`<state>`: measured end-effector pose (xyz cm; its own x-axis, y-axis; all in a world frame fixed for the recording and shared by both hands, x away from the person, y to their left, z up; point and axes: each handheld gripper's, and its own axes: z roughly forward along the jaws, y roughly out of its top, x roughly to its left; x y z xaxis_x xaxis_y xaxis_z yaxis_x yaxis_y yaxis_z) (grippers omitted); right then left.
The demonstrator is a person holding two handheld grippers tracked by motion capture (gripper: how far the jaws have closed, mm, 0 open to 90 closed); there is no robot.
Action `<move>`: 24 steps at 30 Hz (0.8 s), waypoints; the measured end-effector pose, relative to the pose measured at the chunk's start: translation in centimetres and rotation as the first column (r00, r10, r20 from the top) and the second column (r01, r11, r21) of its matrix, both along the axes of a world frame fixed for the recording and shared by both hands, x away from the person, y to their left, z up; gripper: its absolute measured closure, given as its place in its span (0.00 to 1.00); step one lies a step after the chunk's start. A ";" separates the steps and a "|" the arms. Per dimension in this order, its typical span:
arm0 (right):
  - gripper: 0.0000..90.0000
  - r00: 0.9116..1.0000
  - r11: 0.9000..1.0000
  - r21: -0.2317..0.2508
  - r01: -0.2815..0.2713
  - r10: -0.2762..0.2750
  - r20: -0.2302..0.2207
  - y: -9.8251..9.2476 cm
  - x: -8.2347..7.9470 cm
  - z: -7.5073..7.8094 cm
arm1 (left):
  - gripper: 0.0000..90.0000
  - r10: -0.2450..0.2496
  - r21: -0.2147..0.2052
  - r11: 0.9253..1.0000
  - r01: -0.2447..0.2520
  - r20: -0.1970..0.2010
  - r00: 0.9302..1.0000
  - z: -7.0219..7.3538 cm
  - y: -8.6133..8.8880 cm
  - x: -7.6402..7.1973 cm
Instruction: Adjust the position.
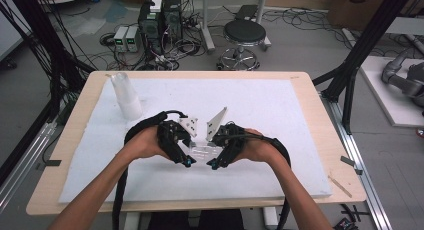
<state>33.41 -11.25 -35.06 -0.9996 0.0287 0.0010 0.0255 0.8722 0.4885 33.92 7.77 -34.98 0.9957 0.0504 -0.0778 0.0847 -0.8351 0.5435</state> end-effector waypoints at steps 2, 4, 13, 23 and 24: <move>0.15 1.000 0.999 0.033 -0.012 0.012 0.003 0.1 0.0 -0.2 | 0.47 0.006 -0.005 1.000 -0.006 0.000 1.000 0.0 0.0 -0.1; 0.15 1.000 0.999 0.039 -0.019 0.019 0.016 0.1 -0.1 -0.3 | 0.47 0.004 0.000 1.000 -0.004 0.001 1.000 0.0 0.0 -0.1; 0.17 1.000 0.996 0.093 -0.010 0.012 -0.016 -0.4 0.3 -0.2 | 0.47 0.015 -0.018 1.000 -0.015 -0.005 1.000 -0.1 0.1 -0.2; 0.17 0.999 0.953 0.302 0.038 -0.037 -0.011 -3.4 0.4 1.0 | 0.47 0.072 -0.138 0.987 -0.077 -0.041 0.997 -3.0 1.6 -0.4; 0.17 0.999 0.948 0.316 0.043 -0.043 -0.007 -3.8 0.4 1.0 | 0.47 0.085 -0.159 0.983 -0.091 -0.047 0.995 -3.2 1.9 -0.5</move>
